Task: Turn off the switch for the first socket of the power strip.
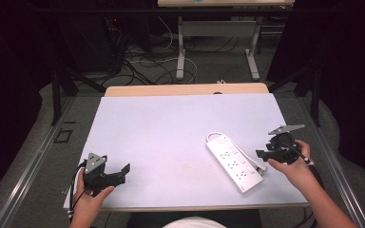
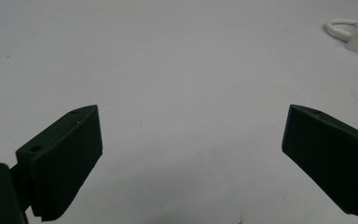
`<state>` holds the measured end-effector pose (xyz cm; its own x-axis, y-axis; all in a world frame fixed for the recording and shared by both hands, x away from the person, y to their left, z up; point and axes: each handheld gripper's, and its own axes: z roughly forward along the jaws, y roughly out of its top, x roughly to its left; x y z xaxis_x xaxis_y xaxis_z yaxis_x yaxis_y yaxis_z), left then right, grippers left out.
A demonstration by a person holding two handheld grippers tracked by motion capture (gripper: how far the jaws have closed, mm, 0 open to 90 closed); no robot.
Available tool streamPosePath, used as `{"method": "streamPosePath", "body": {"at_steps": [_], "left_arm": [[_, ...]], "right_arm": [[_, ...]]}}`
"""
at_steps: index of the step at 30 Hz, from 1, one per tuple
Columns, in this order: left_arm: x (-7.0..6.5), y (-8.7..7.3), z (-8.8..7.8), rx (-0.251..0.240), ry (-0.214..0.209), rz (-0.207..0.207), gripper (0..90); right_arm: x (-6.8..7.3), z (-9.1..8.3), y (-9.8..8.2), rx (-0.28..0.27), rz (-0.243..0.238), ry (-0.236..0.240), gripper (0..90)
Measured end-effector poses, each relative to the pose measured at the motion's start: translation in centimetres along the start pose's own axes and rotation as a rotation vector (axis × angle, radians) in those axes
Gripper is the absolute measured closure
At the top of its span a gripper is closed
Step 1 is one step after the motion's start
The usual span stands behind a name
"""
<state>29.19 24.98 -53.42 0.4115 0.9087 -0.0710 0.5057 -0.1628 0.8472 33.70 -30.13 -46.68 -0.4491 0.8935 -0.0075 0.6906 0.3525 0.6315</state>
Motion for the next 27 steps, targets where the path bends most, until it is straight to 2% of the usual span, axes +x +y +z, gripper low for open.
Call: {"method": "streamPosePath", "body": {"at_steps": [14,27], "left_arm": [[0.0,0.0,0.0,0.0,0.0,0.001,5.0],[0.0,0.0,0.0,0.002,-0.001,0.002,5.1]], "right_arm": [[0.0,0.8,1.1,0.039,0.014,0.042,58.0],[0.7,2.2,2.4,0.076,-0.016,0.06,69.5]]}}
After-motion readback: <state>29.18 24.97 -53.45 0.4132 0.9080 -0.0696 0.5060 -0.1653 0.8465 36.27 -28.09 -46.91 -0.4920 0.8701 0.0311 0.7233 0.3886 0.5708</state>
